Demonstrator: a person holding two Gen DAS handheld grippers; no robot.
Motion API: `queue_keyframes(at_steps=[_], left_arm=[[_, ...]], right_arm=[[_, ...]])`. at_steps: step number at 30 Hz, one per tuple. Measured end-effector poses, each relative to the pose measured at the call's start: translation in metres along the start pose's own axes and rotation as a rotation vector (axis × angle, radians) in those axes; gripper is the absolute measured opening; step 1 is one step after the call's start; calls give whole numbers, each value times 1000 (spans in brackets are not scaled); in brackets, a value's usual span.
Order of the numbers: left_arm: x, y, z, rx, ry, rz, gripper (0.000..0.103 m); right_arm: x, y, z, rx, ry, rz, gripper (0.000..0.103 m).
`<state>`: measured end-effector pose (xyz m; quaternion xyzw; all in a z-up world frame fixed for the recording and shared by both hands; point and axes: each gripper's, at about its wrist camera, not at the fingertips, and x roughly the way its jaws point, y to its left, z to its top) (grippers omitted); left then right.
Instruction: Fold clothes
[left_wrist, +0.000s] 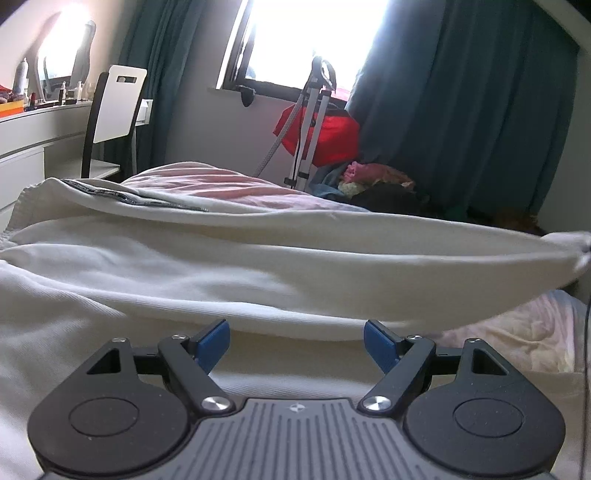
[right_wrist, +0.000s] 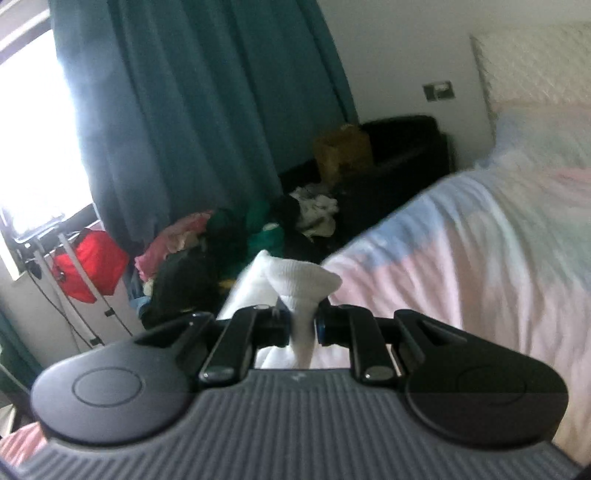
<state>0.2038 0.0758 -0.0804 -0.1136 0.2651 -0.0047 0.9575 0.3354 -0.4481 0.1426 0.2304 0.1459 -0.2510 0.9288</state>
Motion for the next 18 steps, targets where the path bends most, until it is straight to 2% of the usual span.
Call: queue_keyframes(at_steps=[6,9,11,16,18], left_arm=[[0,-3,0,22,-5,-3,81],[0,-3,3,34,-12,0,81],[-1,-3,5,35,-15,2,81],[-7,-8,8,52,-37,1,81],[-8,-10,7,60,-39,3,81]], right_arm=[[6,-74,-77,75,127,-79,16],[5,-98,-102,101,165,-88,16],[-1,-98,-100,112,150,-66,16],[-17,-81,-62,77,60,-11,16],[-21,-86,-60,87,46,-3,16]])
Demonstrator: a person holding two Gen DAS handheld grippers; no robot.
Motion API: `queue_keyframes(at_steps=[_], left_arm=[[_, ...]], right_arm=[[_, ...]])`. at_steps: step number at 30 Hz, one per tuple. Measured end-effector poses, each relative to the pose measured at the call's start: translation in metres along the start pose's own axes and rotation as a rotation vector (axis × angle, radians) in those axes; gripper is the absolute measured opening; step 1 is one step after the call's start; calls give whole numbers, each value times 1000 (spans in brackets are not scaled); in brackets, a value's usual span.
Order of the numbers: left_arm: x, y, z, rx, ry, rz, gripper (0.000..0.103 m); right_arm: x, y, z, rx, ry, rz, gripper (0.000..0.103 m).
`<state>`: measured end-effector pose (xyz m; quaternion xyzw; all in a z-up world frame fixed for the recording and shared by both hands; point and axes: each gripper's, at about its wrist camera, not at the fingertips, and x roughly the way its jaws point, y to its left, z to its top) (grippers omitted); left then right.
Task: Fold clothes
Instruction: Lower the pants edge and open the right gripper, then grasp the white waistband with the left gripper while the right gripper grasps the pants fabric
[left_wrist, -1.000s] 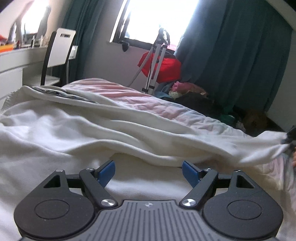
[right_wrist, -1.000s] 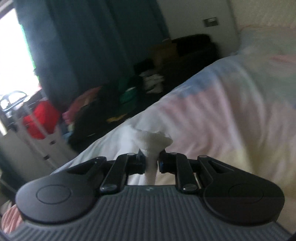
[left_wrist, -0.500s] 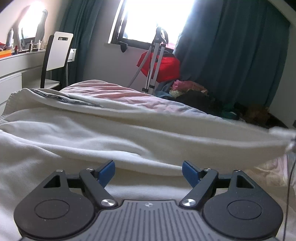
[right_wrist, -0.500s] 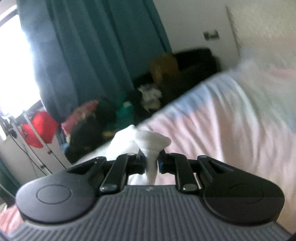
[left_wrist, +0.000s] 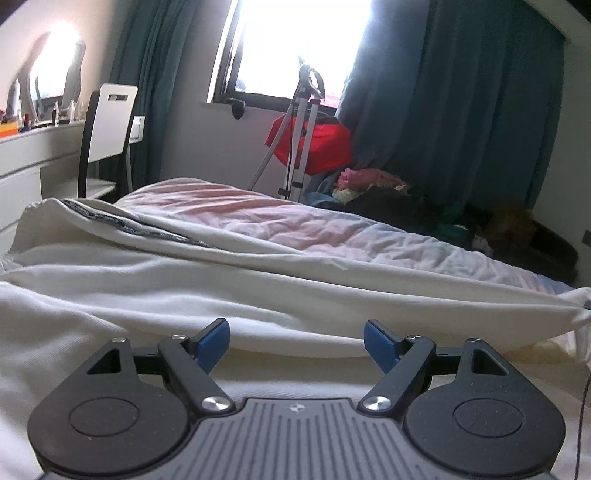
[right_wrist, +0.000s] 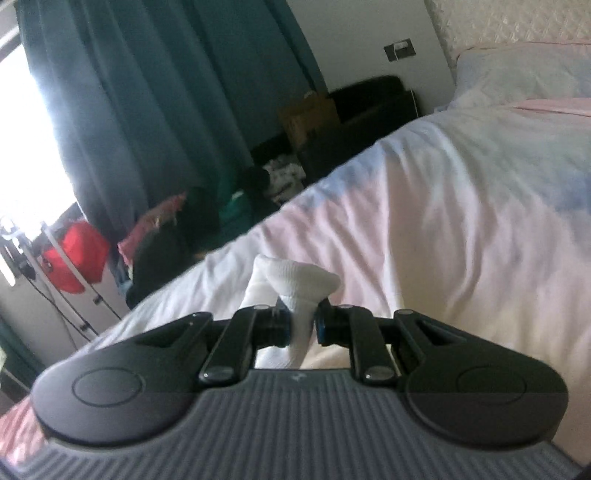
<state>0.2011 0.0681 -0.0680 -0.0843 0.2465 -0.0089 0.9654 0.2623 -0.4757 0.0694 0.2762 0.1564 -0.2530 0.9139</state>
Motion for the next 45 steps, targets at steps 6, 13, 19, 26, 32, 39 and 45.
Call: queue_keyframes(at_steps=[6,13,19,26,32,39,45], left_arm=[[-1,-6,-3,29,6,-14,81],[-5,-19,-8,90,4,-30,81],[-18,-21,-8,92,-1,-44,81],[-52,-28,-13,150,-37,-59,82],[-78,-22,-22,152,-15,-53,82],[-92,19,-7,15,23,83,82],[-109,93,5,-203,83,236,85]], right_arm=[[14,-45,-45,-23,128,-51,18],[0,-42,-51,-75,186,22,61],[-62,-4,-53,-230,183,134,81],[-169,30,-62,-347,159,244,81],[-231,27,-72,-394,124,296,81],[-247,17,-75,-403,80,236,81],[-239,4,-76,-362,117,193,81]])
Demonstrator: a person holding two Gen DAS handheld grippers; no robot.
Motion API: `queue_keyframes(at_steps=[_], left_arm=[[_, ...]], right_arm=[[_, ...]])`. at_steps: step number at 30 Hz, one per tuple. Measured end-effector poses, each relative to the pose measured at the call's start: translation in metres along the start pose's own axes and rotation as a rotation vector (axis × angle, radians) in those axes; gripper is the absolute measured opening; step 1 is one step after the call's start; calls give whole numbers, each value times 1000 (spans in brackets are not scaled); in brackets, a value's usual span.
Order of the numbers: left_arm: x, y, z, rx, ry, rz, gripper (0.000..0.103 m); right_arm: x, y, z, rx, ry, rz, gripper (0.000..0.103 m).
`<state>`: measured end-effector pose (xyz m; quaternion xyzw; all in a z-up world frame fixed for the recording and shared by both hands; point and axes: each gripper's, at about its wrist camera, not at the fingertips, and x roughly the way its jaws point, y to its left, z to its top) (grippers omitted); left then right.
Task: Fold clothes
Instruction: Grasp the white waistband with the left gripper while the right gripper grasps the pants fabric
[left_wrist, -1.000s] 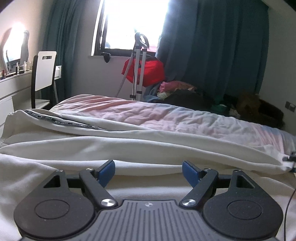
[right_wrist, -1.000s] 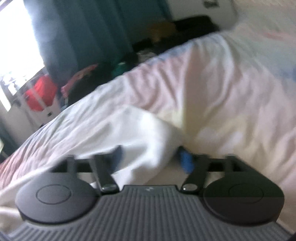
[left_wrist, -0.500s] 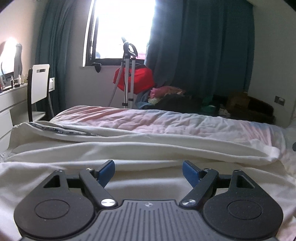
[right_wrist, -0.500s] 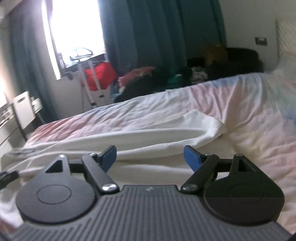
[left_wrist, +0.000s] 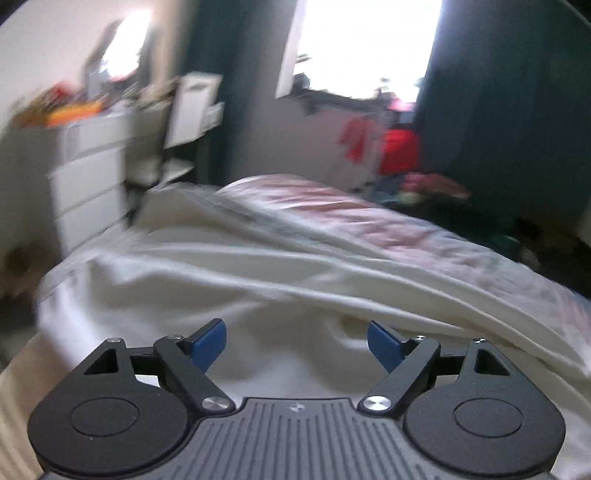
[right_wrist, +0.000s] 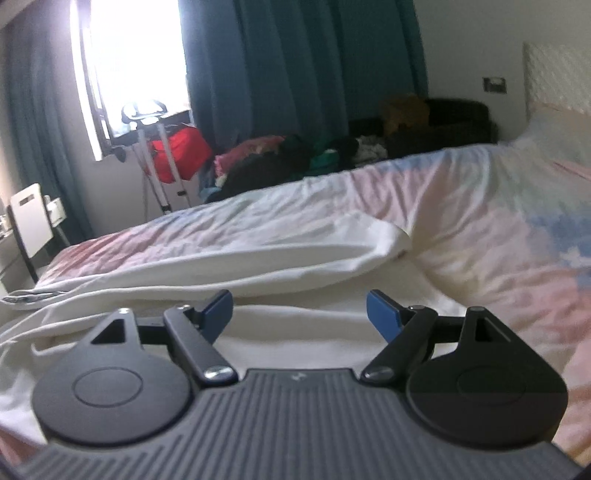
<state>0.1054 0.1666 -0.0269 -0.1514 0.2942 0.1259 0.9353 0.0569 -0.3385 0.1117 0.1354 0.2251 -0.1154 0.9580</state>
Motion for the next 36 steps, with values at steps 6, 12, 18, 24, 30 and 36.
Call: queue_keyframes(at_steps=[6,12,18,24,30,36], left_arm=[[5,98,10,-443,83,133,86],[14,162,-10,-810,162,158,86],[25,189,-12,-890,147,119,85],[31,197,-7,-841,53,125,65],[43,206,-9,-881,-35,83,8],[26,201,-5,-854,-145,74,3]], right_arm=[[4,-18,-1,101,34,-6,81],[-1,-53,5,246,17,-33,81],[2,-108,-4,499,54,-63,81],[8,-145,-22,692,89,-124,83],[12,-168,-44,852,133,-157,83],[25,-184,-53,956,158,-137,73]])
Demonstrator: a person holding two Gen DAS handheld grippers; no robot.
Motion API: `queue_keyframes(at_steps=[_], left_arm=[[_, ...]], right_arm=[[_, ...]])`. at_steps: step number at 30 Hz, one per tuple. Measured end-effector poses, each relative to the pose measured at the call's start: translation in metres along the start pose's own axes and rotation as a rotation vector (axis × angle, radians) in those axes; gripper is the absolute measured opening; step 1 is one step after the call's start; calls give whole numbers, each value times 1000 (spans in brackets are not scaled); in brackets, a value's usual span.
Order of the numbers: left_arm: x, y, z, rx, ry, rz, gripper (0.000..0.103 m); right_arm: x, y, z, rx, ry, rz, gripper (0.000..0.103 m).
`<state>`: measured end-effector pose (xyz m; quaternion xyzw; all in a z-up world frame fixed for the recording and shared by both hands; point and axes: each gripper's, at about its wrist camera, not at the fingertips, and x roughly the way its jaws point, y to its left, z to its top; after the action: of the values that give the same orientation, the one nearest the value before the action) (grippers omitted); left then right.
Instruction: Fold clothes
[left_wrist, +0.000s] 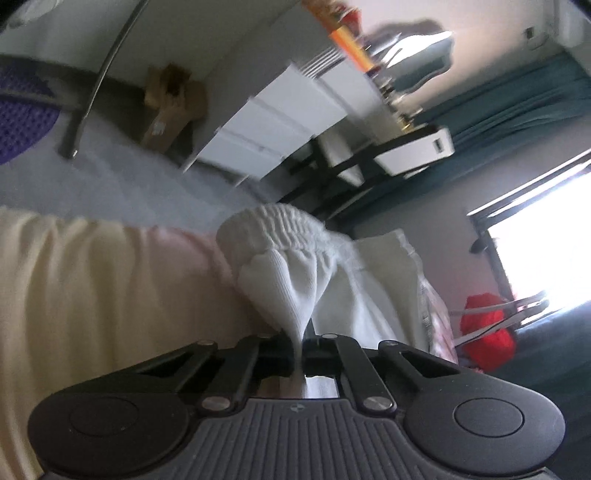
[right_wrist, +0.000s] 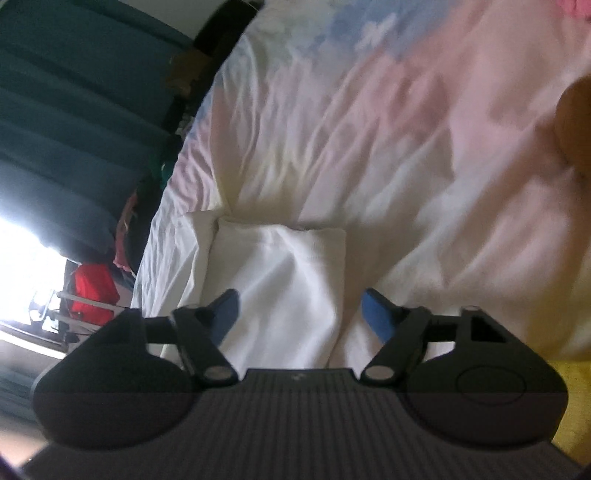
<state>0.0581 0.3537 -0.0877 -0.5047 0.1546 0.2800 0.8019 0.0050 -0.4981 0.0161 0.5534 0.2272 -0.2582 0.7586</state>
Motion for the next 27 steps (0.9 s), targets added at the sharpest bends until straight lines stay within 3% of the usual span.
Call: queue_keyframes(at_steps=[5,9,10,13,15,21,27], left_arm=[[-16,-14,3,33,-117,-26,2],[-25,-25,2,62,-162,-40,2],[-26,-27,3,64,-165,-44,2],[-28,-29,3,66,-163,-49,2],[-30,-28,2,61,-156,-55,2],[-38,-35,5,107,-147,-66,2],[-36,-84,19,186,-150,-99,2]], right_arm=[[21,-1,7,0,51,-8,64],[41,2,12,-33,98,1,62],[47,2,14,-39,109,-4,57],[55,1,16,-66,110,-70,16],[49,2,17,-68,74,-34,8],[9,22,10,-162,-70,41,6],[-4,58,18,-219,-134,55,6]])
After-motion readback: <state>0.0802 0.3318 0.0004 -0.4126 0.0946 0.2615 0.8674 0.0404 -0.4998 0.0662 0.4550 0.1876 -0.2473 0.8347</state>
